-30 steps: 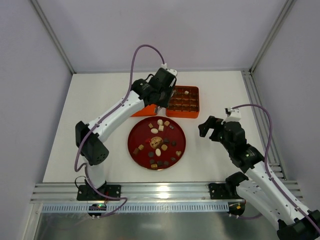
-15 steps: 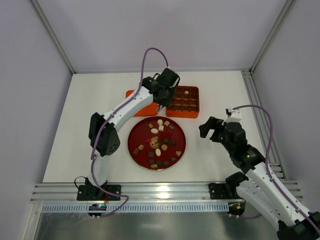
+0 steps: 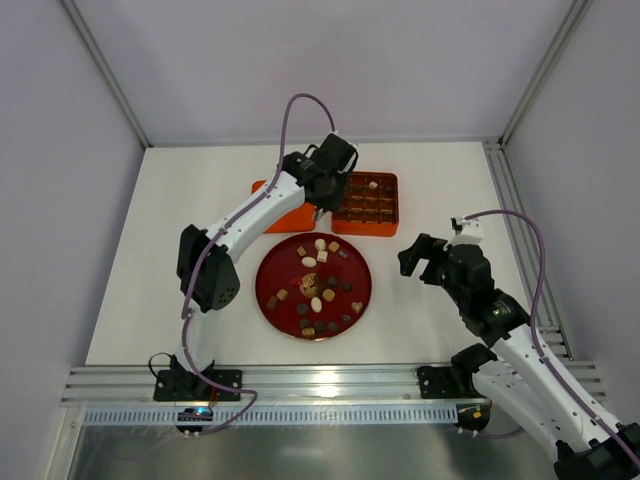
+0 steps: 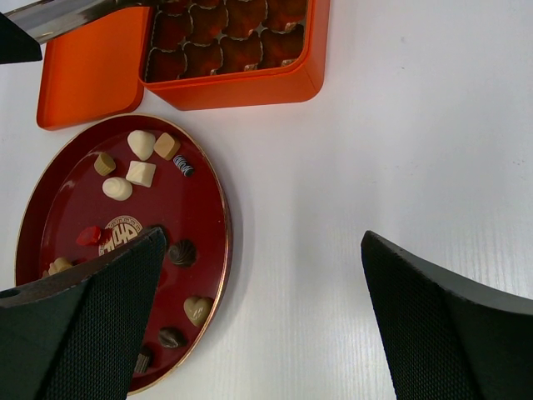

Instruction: Pack the chocolate

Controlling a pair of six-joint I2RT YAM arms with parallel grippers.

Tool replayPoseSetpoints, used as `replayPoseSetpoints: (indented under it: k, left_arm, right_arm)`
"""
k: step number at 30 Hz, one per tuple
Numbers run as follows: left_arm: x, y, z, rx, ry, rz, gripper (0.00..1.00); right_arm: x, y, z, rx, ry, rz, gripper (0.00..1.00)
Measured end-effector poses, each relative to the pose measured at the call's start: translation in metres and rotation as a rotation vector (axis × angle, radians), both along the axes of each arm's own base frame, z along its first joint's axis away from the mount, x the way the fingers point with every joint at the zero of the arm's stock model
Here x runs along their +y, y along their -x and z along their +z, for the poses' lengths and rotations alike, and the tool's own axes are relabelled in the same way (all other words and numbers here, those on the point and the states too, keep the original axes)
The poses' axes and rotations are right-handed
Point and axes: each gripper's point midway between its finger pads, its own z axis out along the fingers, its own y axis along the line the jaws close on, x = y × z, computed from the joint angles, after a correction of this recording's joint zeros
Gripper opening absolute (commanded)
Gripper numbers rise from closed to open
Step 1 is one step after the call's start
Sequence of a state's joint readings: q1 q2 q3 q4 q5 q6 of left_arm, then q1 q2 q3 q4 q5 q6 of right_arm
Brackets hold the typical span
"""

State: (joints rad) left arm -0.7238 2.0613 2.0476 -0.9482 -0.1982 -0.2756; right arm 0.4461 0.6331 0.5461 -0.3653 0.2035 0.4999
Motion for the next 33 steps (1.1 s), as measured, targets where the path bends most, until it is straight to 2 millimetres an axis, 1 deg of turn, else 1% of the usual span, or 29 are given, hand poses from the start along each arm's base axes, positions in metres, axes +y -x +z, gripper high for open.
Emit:
replayPoseSetpoints:
  k: [7, 8, 9, 19, 26, 31, 33]
  left_arm:
    - [0.000, 0.000, -0.004, 0.005, -0.007, -0.003, 0.31]
    - [0.000, 0.000, -0.003, 0.005, -0.008, -0.003, 0.34]
    - [0.000, -0.001, -0.003, 0.005, -0.009, -0.004, 0.35]
    - [-0.001, -0.004, 0.005, -0.017, -0.008, -0.013, 0.37]
    - [0.001, -0.005, 0.007, -0.023, -0.018, -0.009, 0.37]
    - [0.003, -0.001, 0.006, -0.012, -0.023, -0.010, 0.38]
    - [0.007, 0.006, 0.006, 0.001, -0.020, -0.015, 0.37]
  right_arm:
    - [0.000, 0.000, 0.000, 0.002, 0.001, 0.000, 1.00]
    - [0.000, 0.000, 0.000, 0.002, 0.001, 0.000, 1.00]
    - [0.000, 0.000, 0.000, 0.002, 0.001, 0.000, 1.00]
    - [0.000, 0.000, 0.000, 0.002, 0.001, 0.000, 1.00]
    - [0.000, 0.000, 0.000, 0.001, 0.001, 0.000, 1.00]
    - [0.000, 0.000, 0.000, 0.001, 0.000, 0.000, 1.00]
    - [0.000, 0.000, 0.000, 0.002, 0.000, 0.000, 1.00]
